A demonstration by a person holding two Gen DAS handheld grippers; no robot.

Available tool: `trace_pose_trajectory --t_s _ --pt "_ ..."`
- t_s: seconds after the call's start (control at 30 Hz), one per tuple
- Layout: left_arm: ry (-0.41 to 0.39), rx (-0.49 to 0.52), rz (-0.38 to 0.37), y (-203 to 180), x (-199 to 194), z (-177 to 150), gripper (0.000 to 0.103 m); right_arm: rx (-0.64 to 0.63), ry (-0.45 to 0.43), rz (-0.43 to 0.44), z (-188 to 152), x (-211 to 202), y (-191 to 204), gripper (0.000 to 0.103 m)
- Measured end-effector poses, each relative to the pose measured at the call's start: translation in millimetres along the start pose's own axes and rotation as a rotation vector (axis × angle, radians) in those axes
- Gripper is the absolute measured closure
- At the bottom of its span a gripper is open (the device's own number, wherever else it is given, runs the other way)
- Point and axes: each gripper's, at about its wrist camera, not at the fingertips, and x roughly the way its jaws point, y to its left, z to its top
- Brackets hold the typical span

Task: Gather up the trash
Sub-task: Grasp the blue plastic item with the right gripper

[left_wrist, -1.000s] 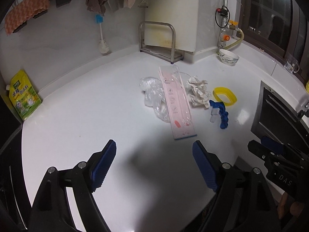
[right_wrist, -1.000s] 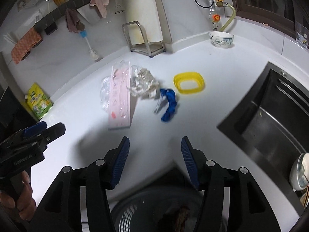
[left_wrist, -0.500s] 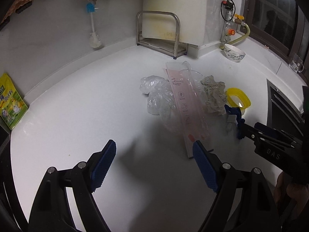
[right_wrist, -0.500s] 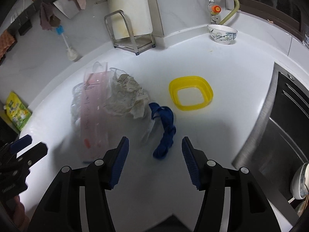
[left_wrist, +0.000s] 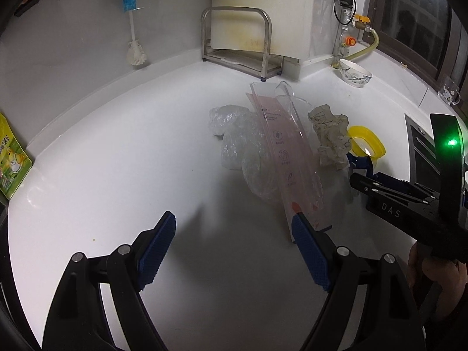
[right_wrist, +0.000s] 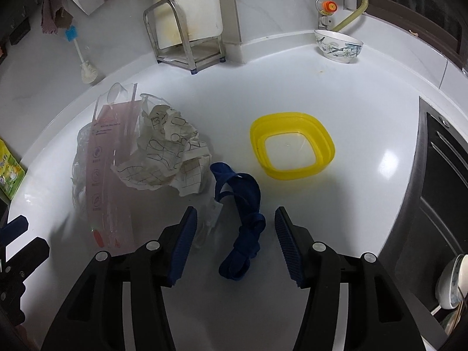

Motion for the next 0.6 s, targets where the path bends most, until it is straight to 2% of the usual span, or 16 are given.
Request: trace_pose_trajectory --t_s 0.13,0.23,0.37,0.6 --pt "0.001 -0.001 -0.009 0 2 -2 0.023 -0.017 -0.006 0.003 0 1 3 0.062" --pt "0.005 -0.003 -0.014 -1 3 -5 0.023 -0.030 -0.008 0.010 1 2 7 0.075" --pt "0.004 -0.002 -0.016 -4 3 -7 0.023 -0.053 -0.018 0.020 -1 1 11 0.084" --pt "0.002 -0.006 -0.026 -15 7 -11 0.023 -0.026 -0.042 0.033 -8 -13 2 0.088"
